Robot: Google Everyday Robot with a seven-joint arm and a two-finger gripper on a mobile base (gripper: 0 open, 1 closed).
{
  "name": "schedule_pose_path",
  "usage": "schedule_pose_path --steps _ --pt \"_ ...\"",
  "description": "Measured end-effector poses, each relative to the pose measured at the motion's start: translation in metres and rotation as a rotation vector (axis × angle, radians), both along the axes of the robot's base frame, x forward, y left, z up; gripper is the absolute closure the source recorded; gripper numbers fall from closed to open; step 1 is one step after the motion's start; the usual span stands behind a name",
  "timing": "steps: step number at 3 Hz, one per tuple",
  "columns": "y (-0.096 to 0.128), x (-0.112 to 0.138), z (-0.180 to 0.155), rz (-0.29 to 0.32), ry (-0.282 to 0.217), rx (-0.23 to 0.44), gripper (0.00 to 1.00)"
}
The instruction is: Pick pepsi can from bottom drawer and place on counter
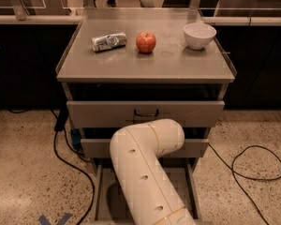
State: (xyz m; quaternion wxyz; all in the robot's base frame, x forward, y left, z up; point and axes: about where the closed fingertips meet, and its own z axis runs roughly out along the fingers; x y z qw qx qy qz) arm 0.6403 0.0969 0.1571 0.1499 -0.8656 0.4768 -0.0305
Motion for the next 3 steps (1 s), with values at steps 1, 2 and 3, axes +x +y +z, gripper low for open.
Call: schedule_pose_path --steps 1,2,3 --pt "-0.0073 0.0127 0.0015 0.003 -0.035 -0.053 0.00" --pt "-0.0073 0.0127 0.0015 0.003 -0.035 -0.053 0.00" --pt "-0.0083 0.0079 0.0041 0.005 -0.026 -0.039 0.00"
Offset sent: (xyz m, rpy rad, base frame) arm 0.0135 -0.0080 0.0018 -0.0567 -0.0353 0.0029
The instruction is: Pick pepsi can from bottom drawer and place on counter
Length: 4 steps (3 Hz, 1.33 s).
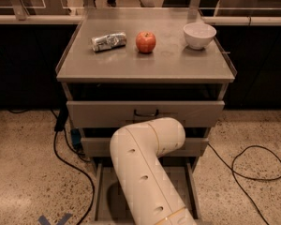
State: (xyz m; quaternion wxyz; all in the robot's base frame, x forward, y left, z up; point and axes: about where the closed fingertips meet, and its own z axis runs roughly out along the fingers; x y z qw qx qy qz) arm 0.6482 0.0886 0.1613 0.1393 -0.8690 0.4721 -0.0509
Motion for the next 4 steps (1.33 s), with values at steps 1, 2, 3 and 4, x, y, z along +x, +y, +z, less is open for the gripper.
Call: schedule_pose_path --steps 1,2,3,4 --pt "-0.010 -0.021 0.036 -0.018 0.022 0.126 0.00" --pt "-0.048 -0.046 0.105 -0.054 -0.003 0.258 0.00" --pt "-0.102 -0.083 0.184 -0.082 -0.050 0.320 0.00" --pt "-0.172 -0.165 0.259 -0.140 -0.066 0.292 0.00"
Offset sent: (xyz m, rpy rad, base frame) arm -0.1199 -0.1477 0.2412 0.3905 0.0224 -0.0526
